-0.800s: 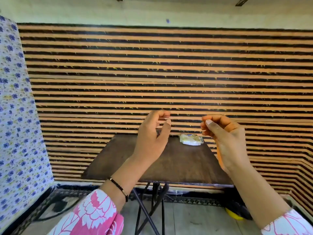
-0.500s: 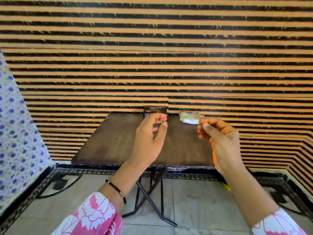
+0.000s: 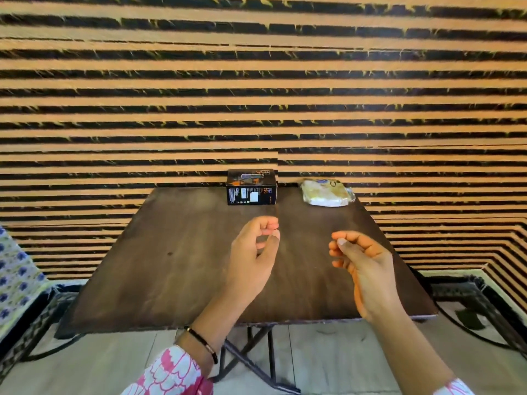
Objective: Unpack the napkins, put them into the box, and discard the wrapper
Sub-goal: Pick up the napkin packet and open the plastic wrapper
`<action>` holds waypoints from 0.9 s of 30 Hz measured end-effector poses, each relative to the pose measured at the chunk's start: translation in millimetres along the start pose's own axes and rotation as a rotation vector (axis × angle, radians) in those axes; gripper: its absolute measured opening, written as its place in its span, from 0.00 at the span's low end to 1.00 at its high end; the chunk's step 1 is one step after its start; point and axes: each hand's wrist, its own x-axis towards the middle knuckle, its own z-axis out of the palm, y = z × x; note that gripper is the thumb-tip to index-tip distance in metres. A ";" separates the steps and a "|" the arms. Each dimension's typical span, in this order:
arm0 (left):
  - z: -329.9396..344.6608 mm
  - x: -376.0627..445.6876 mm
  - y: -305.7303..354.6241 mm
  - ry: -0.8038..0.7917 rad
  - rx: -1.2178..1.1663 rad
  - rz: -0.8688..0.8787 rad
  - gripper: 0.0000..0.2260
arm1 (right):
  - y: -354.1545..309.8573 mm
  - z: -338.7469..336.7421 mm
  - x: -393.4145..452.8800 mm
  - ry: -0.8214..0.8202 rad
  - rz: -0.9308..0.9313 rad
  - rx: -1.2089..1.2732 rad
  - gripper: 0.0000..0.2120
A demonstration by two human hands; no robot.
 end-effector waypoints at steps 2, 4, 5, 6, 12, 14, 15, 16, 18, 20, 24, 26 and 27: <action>8.3 16.2 -12.1 -0.019 -0.012 -0.019 0.07 | 10.4 -0.5 18.2 0.014 0.023 -0.004 0.10; 16.2 30.1 -23.9 -0.023 -0.027 -0.035 0.07 | 18.4 -0.3 33.9 0.027 0.046 -0.010 0.10; 22.8 39.1 -31.4 -0.031 -0.031 -0.045 0.07 | 24.6 -1.5 44.5 0.037 0.056 -0.008 0.10; 28.4 45.8 -37.4 -0.039 -0.026 -0.052 0.07 | 29.2 -2.7 52.6 0.044 0.066 -0.006 0.10; 77.0 101.2 -72.8 -0.067 -0.045 -0.107 0.07 | 63.1 -19.4 119.8 0.078 0.138 -0.005 0.10; 93.4 121.1 -84.2 -0.066 -0.046 -0.127 0.08 | 73.0 -25.9 146.0 0.091 0.174 -0.009 0.11; 104.9 133.9 -91.4 -0.068 -0.045 -0.139 0.08 | 78.9 -30.4 163.8 0.091 0.189 -0.010 0.11; 113.5 142.9 -96.9 -0.070 -0.042 -0.155 0.08 | 83.1 -33.3 176.8 0.087 0.206 -0.011 0.11; 134.0 164.7 -109.2 -0.078 -0.047 -0.211 0.08 | 92.5 -40.8 208.2 0.078 0.248 -0.012 0.10; 152.8 185.8 -121.7 -0.082 -0.053 -0.277 0.08 | 103.0 -48.2 238.8 0.086 0.290 -0.001 0.09; 187.1 221.6 -156.0 -0.031 -0.127 -0.499 0.06 | 131.6 -67.5 297.2 0.117 0.380 0.037 0.12; 204.7 235.7 -174.9 -0.021 -0.175 -0.633 0.04 | 150.1 -79.9 327.8 0.144 0.448 0.037 0.15; 215.0 243.2 -184.5 -0.028 -0.176 -0.675 0.04 | 160.9 -87.0 344.9 0.156 0.489 0.037 0.16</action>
